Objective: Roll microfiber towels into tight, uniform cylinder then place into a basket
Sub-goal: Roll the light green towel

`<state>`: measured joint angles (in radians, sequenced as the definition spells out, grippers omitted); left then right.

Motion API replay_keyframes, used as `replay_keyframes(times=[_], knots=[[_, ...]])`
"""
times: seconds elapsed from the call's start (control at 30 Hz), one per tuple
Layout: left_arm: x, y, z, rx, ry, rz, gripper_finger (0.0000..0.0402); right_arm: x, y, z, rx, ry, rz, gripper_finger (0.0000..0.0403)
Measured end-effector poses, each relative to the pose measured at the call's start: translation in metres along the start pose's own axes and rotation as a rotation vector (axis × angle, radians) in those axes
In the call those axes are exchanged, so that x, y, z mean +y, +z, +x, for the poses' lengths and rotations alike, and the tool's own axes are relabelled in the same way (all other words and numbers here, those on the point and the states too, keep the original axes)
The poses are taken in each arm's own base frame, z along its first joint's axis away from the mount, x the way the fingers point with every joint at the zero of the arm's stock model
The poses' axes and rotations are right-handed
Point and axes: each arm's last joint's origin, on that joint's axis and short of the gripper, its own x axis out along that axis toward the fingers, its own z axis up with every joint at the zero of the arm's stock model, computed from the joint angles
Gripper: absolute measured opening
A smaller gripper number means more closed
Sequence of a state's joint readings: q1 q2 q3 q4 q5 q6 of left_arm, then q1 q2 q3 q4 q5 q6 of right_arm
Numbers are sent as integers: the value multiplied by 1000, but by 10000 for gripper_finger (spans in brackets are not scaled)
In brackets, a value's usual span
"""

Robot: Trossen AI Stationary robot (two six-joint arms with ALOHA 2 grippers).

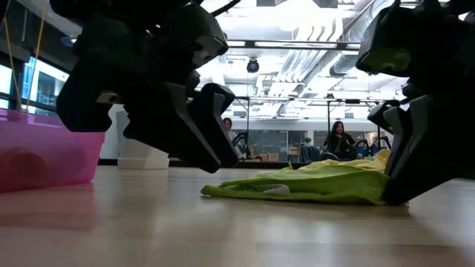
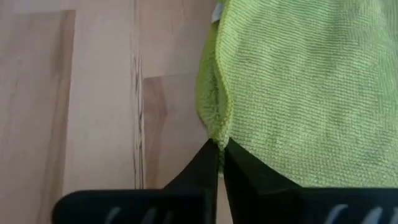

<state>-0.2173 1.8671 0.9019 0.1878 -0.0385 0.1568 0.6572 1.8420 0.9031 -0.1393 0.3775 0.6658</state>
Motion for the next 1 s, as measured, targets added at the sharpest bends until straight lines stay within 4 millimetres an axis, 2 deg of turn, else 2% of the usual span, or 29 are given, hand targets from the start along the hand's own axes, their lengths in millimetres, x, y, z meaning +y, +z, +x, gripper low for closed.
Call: replay_keyframes(times=[0.2, 0.4, 0.7, 0.8, 1.0], knots=[[0, 1, 0, -8, 0, 88, 164, 0, 0, 0, 1, 2, 61, 5], [1, 1, 0, -16, 4, 107, 164, 0, 0, 0, -13, -14, 109, 2], [-1, -11, 22, -4, 12, 222, 164, 1, 2, 1, -44, -8, 157, 1], [2, -11, 23, -1, 20, 181, 164, 2, 3, 1, -52, 3, 163, 1], [8, -16, 24, 18, -74, -6, 153, 2, 3, 1, -53, 8, 165, 1]])
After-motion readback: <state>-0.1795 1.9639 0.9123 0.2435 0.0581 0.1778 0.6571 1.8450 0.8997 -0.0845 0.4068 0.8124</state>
